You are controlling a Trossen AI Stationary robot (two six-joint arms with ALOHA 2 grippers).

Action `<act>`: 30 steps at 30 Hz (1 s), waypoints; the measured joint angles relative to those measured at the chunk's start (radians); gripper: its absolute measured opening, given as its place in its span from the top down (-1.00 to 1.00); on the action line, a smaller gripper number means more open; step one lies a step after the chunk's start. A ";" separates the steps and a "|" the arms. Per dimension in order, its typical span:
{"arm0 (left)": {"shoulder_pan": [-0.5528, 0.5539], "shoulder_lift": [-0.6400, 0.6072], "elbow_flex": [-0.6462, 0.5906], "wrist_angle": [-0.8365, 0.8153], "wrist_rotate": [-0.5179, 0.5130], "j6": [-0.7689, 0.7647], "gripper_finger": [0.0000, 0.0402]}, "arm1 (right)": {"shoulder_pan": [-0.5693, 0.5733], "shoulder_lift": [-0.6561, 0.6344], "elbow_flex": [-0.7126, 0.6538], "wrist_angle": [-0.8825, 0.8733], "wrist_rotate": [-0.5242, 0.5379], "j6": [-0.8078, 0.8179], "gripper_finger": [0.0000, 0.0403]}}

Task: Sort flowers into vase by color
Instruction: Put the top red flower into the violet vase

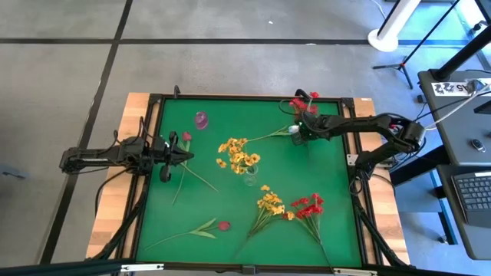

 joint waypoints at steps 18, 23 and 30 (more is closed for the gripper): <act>0.000 0.000 0.000 0.000 0.000 0.000 1.00 | 0.098 -0.461 0.101 -0.344 0.265 -0.018 0.97; 0.000 0.000 0.000 0.000 0.000 0.000 1.00 | 0.183 -0.683 0.111 -0.164 0.101 -0.057 0.97; 0.000 0.000 0.000 0.012 -0.029 0.139 1.00 | 0.344 -0.797 0.111 0.204 -0.178 -0.171 0.98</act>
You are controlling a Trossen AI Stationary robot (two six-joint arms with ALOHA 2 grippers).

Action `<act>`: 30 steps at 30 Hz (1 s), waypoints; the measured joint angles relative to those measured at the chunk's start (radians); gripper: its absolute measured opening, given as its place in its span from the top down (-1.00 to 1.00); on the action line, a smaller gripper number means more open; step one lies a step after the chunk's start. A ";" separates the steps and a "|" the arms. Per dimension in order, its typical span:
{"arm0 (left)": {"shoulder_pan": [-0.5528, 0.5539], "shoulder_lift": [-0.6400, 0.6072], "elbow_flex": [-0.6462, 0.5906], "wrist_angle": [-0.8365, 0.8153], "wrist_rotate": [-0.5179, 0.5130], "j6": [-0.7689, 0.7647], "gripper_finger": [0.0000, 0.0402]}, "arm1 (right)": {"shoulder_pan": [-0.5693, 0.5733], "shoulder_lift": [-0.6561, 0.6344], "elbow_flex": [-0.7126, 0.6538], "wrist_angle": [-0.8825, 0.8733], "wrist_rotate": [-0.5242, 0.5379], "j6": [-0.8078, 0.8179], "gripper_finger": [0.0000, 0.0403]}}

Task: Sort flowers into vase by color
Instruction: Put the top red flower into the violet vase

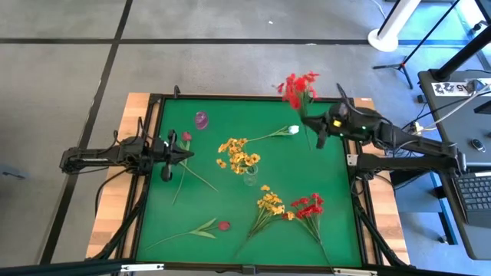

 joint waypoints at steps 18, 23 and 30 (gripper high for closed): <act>0.000 0.000 0.000 0.493 0.208 -0.056 1.00 | 0.152 0.155 0.000 0.407 -0.048 -0.160 0.99; 0.000 0.000 0.000 0.577 0.223 -0.150 1.00 | 0.152 0.185 0.005 0.410 -0.048 -0.163 1.00; 0.000 0.082 0.031 0.547 -0.185 -0.166 1.00 | 0.152 0.196 0.096 0.421 -0.048 -0.219 1.00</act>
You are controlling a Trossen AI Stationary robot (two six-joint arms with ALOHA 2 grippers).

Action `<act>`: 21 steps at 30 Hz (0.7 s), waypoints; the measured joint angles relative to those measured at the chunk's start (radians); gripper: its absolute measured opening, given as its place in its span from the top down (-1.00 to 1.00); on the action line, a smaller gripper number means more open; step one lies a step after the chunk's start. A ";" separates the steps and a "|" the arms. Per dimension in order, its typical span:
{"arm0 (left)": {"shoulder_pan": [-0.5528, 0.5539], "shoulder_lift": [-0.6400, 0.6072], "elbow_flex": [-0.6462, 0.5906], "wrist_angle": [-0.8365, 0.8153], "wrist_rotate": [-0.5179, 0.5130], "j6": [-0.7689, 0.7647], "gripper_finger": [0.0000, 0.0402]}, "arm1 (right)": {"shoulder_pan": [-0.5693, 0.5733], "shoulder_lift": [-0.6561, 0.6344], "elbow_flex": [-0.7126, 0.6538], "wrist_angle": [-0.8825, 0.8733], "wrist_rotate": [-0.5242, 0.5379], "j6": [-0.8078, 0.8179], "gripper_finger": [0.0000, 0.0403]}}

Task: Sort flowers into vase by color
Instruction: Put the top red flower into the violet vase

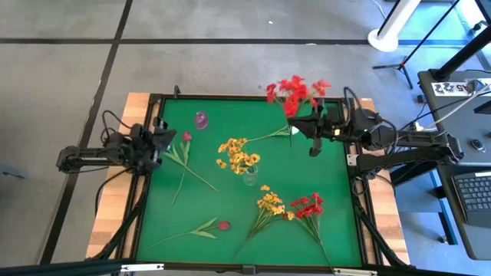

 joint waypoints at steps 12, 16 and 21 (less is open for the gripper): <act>0.001 0.574 0.532 -0.259 -0.055 0.011 1.00 | 0.000 0.248 0.156 0.011 0.063 -0.107 1.00; 0.002 0.770 0.699 -0.264 -0.149 0.050 1.00 | 0.000 0.336 0.228 0.010 0.045 -0.128 1.00; 0.002 0.954 0.868 -0.286 -0.147 0.053 1.00 | 0.000 0.397 0.296 0.005 0.021 -0.150 1.00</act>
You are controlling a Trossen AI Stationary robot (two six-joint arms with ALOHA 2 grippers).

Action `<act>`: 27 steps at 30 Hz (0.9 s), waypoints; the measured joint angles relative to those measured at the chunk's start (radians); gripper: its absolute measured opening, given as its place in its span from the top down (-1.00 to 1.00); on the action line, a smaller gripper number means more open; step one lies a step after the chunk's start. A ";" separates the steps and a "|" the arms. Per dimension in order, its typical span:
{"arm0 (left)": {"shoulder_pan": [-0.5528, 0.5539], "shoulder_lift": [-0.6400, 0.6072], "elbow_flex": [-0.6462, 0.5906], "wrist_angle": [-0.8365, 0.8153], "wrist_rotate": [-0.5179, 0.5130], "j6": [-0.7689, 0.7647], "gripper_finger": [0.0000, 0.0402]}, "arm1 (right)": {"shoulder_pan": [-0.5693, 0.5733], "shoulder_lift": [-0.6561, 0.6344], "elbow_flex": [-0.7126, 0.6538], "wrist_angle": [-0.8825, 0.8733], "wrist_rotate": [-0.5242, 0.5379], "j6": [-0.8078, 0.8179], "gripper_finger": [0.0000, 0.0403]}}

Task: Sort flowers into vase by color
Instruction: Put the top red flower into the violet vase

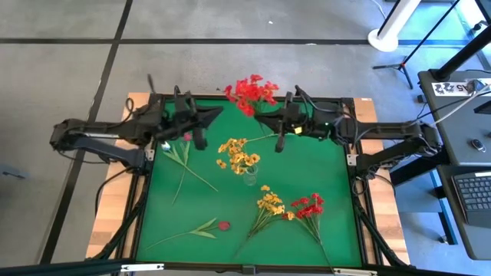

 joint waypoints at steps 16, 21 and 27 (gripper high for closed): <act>0.063 0.267 0.199 -0.059 0.206 0.000 0.28 | 0.000 0.009 0.025 -0.001 -0.040 -0.005 1.00; 0.066 0.279 0.199 0.016 0.223 0.001 0.23 | 0.000 0.007 0.027 -0.005 -0.052 0.000 1.00; 0.066 0.278 0.199 0.057 0.238 0.012 0.23 | 0.000 0.013 0.026 -0.014 -0.054 0.000 1.00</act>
